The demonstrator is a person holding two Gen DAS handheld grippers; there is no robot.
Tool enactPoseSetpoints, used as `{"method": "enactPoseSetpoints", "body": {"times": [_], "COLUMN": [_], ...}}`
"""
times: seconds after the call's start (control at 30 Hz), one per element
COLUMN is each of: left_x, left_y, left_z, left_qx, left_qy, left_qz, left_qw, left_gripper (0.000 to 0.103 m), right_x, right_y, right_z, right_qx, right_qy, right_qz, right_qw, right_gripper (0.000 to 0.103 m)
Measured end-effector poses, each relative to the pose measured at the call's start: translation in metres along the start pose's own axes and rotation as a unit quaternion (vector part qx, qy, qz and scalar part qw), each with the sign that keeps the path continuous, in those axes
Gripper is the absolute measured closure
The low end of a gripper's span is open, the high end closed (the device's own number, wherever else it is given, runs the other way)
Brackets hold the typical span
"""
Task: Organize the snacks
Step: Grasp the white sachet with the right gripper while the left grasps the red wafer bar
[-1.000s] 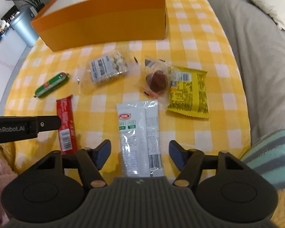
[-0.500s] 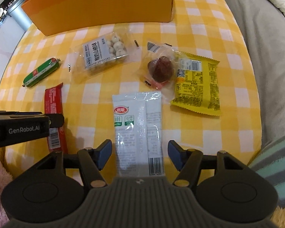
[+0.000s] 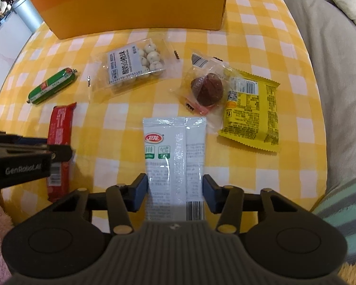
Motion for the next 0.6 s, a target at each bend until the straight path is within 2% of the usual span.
{"method": "enactPoseSetpoints", "body": {"times": [0.17,0.27,0.4,0.6], "left_x": [0.002,0.001,0.000,-0.005], "left_y": [-0.005,-0.005,-0.004,-0.004], "left_z": [0.011,0.013,0.008,-0.002], "left_qx": [-0.007,0.007,-0.012,-0.039], "left_qy": [0.013,-0.002,0.005,0.017], "left_qz": [0.003,-0.002,-0.012,-0.005], "left_qw": [0.9999,1.0000,0.9998,0.9991], "left_gripper": [0.071,0.070,0.065,0.061], "right_x": [0.001,0.000,-0.001,-0.004], "right_y": [0.002,0.002,0.002,0.002], "right_z": [-0.002,-0.001,0.000,0.006], "right_qx": [-0.019,-0.018,-0.021,0.002], "right_qy": [0.018,0.013,0.014,0.001], "right_qz": [-0.004,-0.002,-0.002,0.003], "right_qw": [1.000,1.000,1.000,1.000], "right_gripper": [0.056,0.055,0.052,0.044]}}
Point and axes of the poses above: each gripper's, at about its wrist camera, not at the fingertips, and x roughly against the way its jaws point, z to its left, y to its top, the point moved 9 cm from there along -x, roughly the way its jaws point, and after that the axes turned 2 degrees about -x, right-handed, at the moved point
